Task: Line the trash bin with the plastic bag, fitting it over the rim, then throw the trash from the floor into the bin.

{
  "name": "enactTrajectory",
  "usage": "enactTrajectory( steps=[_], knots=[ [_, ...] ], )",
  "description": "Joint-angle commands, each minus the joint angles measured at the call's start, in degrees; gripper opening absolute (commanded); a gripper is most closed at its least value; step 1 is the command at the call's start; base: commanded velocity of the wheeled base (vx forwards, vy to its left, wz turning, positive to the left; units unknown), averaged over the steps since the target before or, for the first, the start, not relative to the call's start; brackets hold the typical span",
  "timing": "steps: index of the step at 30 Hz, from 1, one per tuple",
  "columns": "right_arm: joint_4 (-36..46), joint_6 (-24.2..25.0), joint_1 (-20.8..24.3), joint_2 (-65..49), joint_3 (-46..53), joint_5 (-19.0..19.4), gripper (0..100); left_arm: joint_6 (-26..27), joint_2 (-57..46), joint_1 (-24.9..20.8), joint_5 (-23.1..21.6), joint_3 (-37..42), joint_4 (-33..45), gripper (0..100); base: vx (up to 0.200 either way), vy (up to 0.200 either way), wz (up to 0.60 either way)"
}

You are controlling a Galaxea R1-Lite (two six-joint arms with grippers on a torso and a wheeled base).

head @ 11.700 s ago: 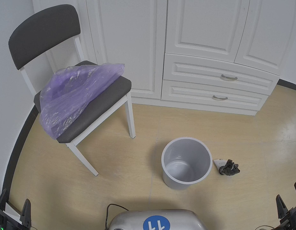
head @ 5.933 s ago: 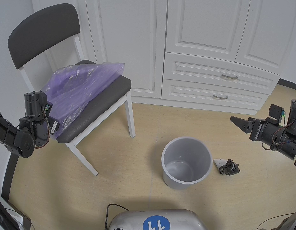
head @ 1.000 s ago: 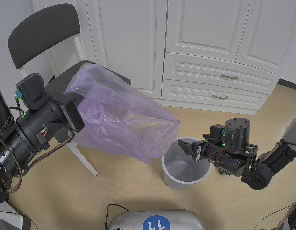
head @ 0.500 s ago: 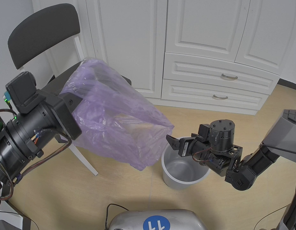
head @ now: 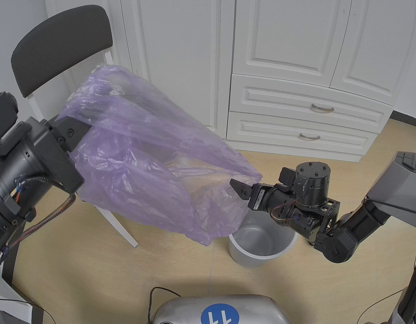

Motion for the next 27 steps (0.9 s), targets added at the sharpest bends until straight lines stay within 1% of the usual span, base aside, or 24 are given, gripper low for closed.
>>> enactTrajectory(
  steps=[1, 2, 3, 6, 7, 9, 11, 12, 13, 14, 20, 27],
  knots=[
    [-0.18, 3.11, -0.51, -1.24, 0.51, 2.97, 100, -0.01, -1.95, -0.04, -0.05, -0.37, 0.08, 0, 0.0, 0.0, 0.0],
    [-0.18, 3.38, -0.51, -1.42, 0.51, 3.23, 100, -0.01, -1.95, -0.04, -0.05, -0.37, 0.08, 0, 0.0, 0.0, 0.0],
    [-0.26, 7.51, -1.12, -2.65, 1.39, 7.1, 100, -0.01, -2.65, 0.05, -0.05, -0.55, 0.26, 0, 0.0, 0.0, 0.0],
    [-2.9, 13.31, -3.14, -4.4, 3.5, 14.22, 100, -0.01, -3.35, 0.05, -0.23, -0.55, 0.34, 0, 0.0, 0.0, 0.0],
    [-4.22, 14.01, -3.67, -4.58, 4.38, 15.8, 100, -0.01, -3.44, 0.05, -0.31, -0.46, 0.34, 0, 0.0, 0.0, 0.0],
    [-9.58, 14.63, -4.73, -4.23, 7.1, 19.14, 100, -0.01, -3.53, -0.04, -0.4, -0.46, 0.26, 0, 0.0, 0.0, 0.0],
    [-16.35, 14.63, -5.08, -3.26, 9.74, 20.81, 100, -0.01, -3.53, -0.04, -0.58, -0.46, 0.26, 0, 0.0, 0.0, 0.0],
    [-19.6, 14.63, -5.08, -2.47, 10.8, 21.25, 100, -0.01, -3.53, -0.04, -0.58, -0.46, 0.26, 0, 0.0, 0.0, 0.0],
    [-19.6, 14.63, -5.08, -2.47, 10.8, 21.25, 100, -0.01, -3.53, -0.04, -0.58, -0.46, 0.26, 0, 0.0, 0.0, 0.0],
    [-25.84, 14.27, -5.08, -0.36, 12.91, 21.78, 100, -0.01, -3.62, -0.04, -0.66, -0.37, 0.26, 0, 0.0, 0.0, 0.0],
    [-25.84, 11.81, -4.55, 0.78, 13.52, 22.04, 100, -0.01, -4.67, -0.91, -0.66, -0.28, 0.34, 0, 0.0, 0.0, 0.0],
    [-25.84, 9.79, -4.11, 0.61, 13.34, 21.52, 100, -0.01, -4.93, -1.79, -0.66, -0.2, 0.34, 0, 0.0, 0.0, 0.0]
  ],
)
